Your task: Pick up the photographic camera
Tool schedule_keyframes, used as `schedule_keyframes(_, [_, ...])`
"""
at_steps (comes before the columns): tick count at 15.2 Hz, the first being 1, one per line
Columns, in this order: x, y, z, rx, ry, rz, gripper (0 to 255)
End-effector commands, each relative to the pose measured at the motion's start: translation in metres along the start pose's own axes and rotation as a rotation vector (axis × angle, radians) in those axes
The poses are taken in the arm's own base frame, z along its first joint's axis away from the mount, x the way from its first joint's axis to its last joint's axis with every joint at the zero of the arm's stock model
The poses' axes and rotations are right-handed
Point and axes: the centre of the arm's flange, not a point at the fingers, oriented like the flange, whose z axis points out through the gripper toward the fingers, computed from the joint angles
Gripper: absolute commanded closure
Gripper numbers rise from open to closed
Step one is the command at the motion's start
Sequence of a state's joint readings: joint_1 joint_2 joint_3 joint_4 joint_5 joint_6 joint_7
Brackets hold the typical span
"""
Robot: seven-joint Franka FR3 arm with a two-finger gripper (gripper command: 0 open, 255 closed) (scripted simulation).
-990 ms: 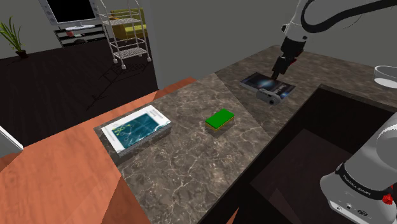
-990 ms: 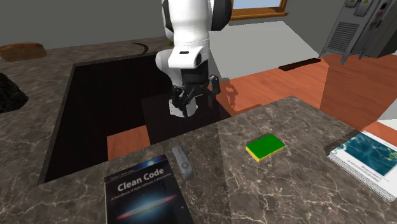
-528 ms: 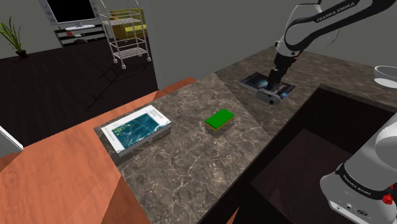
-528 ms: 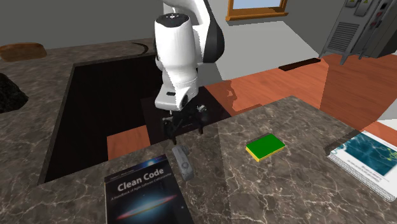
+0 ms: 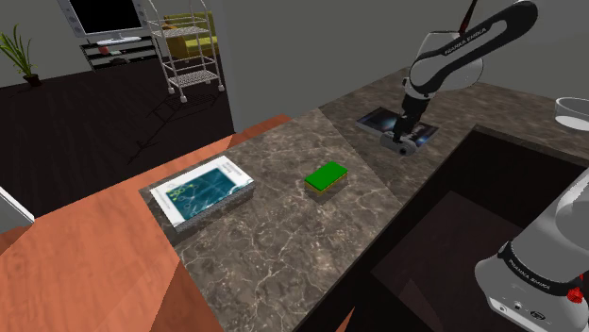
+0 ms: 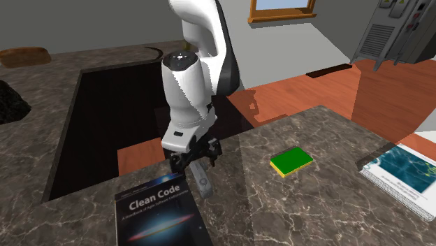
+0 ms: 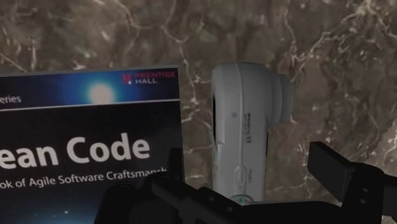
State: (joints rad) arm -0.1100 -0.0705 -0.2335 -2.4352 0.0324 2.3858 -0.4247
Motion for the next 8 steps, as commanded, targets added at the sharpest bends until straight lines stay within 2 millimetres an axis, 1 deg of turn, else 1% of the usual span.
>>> schedule_keyframes(1, [-0.001,0.0,0.011,0.0,0.0,0.0,0])
schedule_keyframes(3, [-0.001,0.001,0.025,0.0,0.0,0.0,0])
schedule_keyframes(5, [-0.001,0.001,0.025,-0.001,0.0,0.0,0])
schedule_keyframes(6, [-0.002,0.001,0.025,-0.001,0.0,0.0,255])
schedule_keyframes(8, [-0.002,0.001,0.025,-0.001,0.0,0.0,255])
